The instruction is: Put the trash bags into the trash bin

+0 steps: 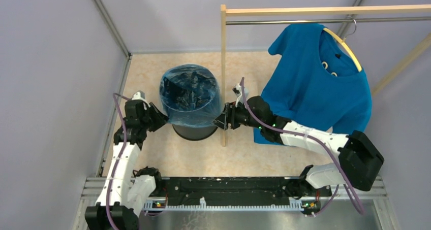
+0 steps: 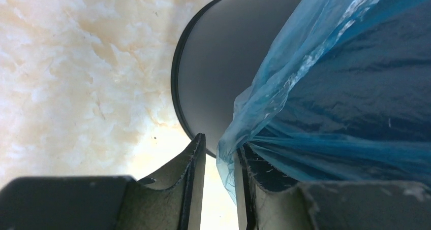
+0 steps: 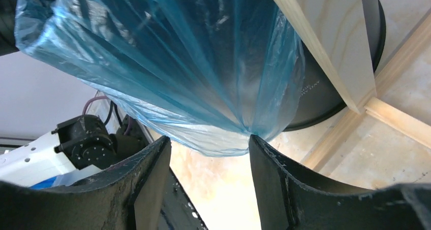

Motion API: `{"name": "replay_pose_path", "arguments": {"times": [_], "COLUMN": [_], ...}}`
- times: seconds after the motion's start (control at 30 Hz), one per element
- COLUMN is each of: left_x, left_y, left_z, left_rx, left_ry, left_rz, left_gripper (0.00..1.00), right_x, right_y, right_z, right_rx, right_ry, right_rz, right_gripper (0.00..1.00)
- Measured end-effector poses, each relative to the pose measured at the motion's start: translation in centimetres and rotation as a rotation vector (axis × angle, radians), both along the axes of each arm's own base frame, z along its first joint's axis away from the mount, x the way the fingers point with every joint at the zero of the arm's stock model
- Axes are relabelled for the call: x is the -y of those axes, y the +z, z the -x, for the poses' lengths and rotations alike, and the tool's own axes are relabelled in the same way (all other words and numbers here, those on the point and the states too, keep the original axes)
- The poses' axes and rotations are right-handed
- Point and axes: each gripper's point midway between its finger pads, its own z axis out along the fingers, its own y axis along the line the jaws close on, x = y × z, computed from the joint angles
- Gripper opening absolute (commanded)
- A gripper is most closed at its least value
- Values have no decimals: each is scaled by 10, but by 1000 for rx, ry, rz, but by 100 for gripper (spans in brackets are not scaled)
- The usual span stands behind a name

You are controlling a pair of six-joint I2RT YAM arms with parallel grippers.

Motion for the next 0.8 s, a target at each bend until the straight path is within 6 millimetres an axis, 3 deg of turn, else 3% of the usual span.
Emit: {"name": "replay_pose_path", "arguments": {"times": [0.1,0.2,0.33,0.5,0.57,0.67,0.8], "left_x": [0,-4,-26,-73,-80,-65,-15], "left_y": [3,11,44,108,139,190,239], "left_z": [9,21,31,37,38,26,-1], "left_rx": [-2,7,72,229,301,434,566], "left_ry": [12,46,148,337,349,224,-66], "left_rz": [5,-1,-76,-256,-308,-327,-255], "left_gripper": [60,74,93,96,96,89,80], "right_x": [-3,-7,-9,-10,-10,-10,-12], "right_y": [-6,-9,-15,-16,-16,-17,-18], "right_z": [0,-2,-4,-3,-3,-4,-5], "right_rx": [-23,-31,-39,-41,-41,-42,-39], "right_ry": [-2,-3,-2,3,3,3,3], "right_rz": [-13,-22,-17,-16,-15,-15,-20], "right_gripper": [57,57,57,57,57,56,55]}}
